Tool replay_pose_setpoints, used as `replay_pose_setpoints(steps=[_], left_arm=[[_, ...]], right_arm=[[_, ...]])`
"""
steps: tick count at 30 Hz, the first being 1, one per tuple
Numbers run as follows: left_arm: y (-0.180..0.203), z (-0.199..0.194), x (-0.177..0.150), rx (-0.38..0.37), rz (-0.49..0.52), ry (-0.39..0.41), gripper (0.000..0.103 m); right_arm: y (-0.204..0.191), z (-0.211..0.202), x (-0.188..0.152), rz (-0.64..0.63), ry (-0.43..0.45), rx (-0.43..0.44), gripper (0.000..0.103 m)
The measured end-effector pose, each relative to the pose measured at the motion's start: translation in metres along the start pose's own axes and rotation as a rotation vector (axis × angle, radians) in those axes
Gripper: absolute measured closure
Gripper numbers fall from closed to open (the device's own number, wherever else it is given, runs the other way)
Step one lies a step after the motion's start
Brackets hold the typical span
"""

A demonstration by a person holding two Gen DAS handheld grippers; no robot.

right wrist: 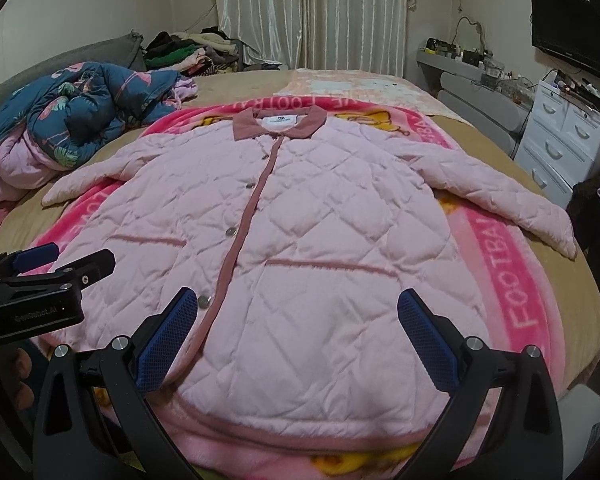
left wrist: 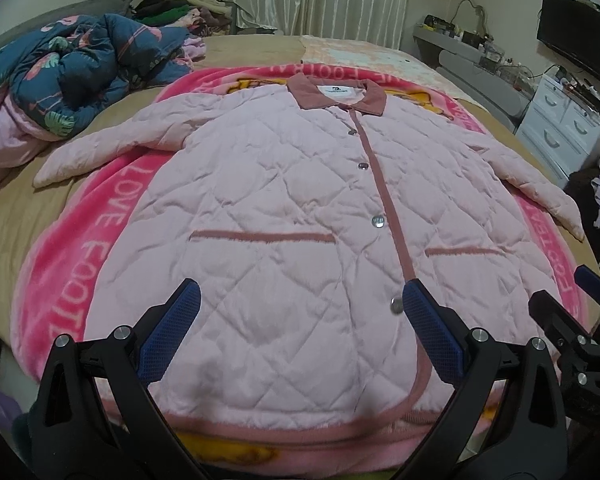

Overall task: Fold large clothes
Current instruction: 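Move the right tool toward the jacket sleeve beside the right tool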

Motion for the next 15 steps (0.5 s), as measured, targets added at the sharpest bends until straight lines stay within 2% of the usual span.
replay_pose_setpoints(steps=[8, 15], left_arm=[[0.017, 0.028, 0.027, -0.006, 0.015, -0.011, 0.008], [0.041, 0.054, 0.047, -0.033, 0.039, -0.020, 0.008]], right_arm=[[0.032, 0.029, 0.020, 0.043, -0.020, -0.020, 0.004], [0.070, 0.055, 0.037, 0.085, -0.023, -0.076, 0.004]])
Point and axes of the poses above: each gripper's, at about its wrist camera, not at the fingertips, and z roughly the way its jaws point, y to its right, x to its top, the point moved 8 cm from there along z, roughly the way its jaws point, and after that the axes turned 4 degrees about y, right-handed, at the moved point
